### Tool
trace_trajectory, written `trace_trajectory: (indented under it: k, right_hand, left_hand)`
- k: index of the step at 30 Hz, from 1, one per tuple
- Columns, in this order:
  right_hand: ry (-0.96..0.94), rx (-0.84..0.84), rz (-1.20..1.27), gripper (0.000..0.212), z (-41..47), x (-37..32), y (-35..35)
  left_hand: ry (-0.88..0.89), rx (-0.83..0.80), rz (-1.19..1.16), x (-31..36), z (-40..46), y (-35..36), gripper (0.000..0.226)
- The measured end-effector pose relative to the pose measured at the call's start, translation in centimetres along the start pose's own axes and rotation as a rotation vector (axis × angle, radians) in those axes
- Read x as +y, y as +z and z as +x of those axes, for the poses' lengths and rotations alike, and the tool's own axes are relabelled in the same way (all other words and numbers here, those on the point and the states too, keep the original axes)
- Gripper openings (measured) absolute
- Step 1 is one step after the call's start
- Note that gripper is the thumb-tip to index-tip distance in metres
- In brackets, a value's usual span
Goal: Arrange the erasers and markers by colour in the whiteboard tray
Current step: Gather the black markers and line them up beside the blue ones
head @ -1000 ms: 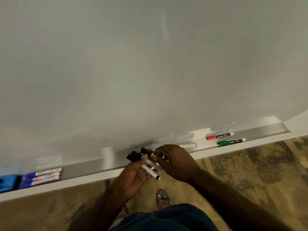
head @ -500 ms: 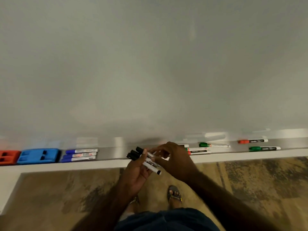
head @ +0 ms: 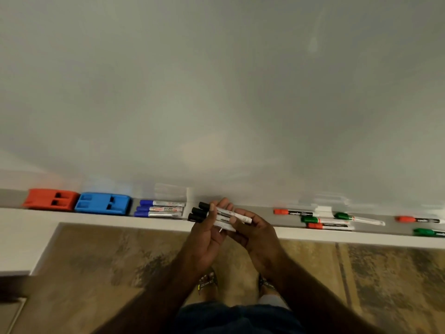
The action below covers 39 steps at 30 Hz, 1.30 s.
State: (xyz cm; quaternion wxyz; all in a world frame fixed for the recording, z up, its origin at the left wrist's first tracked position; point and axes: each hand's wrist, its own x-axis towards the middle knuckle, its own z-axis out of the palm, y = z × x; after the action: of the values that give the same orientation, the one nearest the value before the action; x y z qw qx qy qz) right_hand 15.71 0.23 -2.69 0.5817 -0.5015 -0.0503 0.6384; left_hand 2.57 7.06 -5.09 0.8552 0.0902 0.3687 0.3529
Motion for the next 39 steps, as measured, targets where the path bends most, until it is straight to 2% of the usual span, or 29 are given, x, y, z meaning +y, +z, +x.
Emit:
trace_trajectory:
  k: [7,10,12,15,18,21,23,24,25,27,29,33,36,39]
  right_hand:
    - [0.039,0.099,0.027,0.041,1.6,1.3,2.2]
    - [0.035,0.141,0.003,0.036,2.7,1.0,1.4]
    - [0.042,0.151,-0.022,0.037,3.3,0.6,0.7]
    - [0.049,0.146,-0.092,0.039,4.3,-0.1,0.1]
    - [0.032,0.110,-0.186,0.045,5.1,-0.5,0.1]
    - [-0.005,0.097,-0.267,0.036,5.8,-0.2,0.3]
    - [-0.048,0.132,-0.365,0.030,6.2,0.2,0.4]
    - [-0.076,0.163,-0.436,0.027,6.3,0.4,0.5]
    - [-0.108,0.199,-0.537,0.024,6.5,0.7,0.6]
    - [-0.178,0.260,-0.806,0.023,6.5,1.0,0.8]
    - [-0.215,0.272,-0.994,0.028,6.2,1.0,1.3]
    - [-0.274,0.249,-1.198,0.042,5.6,1.0,2.2]
    - [-0.242,0.254,-1.233,0.049,5.2,1.0,2.4]
    - [-0.253,0.270,-1.275,0.040,5.3,0.7,2.4]
  left_hand:
    - [0.006,0.050,0.052,2.5,0.1,-1.8,0.032]
    - [0.034,0.116,0.125,4.0,-0.3,-2.2,0.019]
    - [0.064,0.177,0.180,5.2,-0.8,-2.9,0.023]
    - [0.135,0.265,0.308,6.7,-1.8,-4.0,0.031]
    - [0.193,0.251,0.533,7.3,-2.2,-3.9,0.029]
    - [0.221,0.237,0.705,7.4,-1.8,-3.4,0.036]
    - [0.207,0.222,0.838,7.3,-1.5,-2.9,0.034]
    - [0.193,0.213,0.892,7.2,-1.3,-2.6,0.026]
    - [0.176,0.210,0.923,7.1,-1.0,-2.5,0.016]
    - [0.168,0.236,0.990,6.9,-0.8,-1.8,0.018]
    - [0.180,0.256,1.049,6.8,-0.8,-1.3,0.023]
    - [0.204,0.261,1.111,7.0,-0.2,-1.8,0.014]
    - [0.208,0.272,1.133,7.1,-0.1,-1.9,0.026]
    - [0.219,0.276,1.160,7.2,0.2,-1.8,0.043]
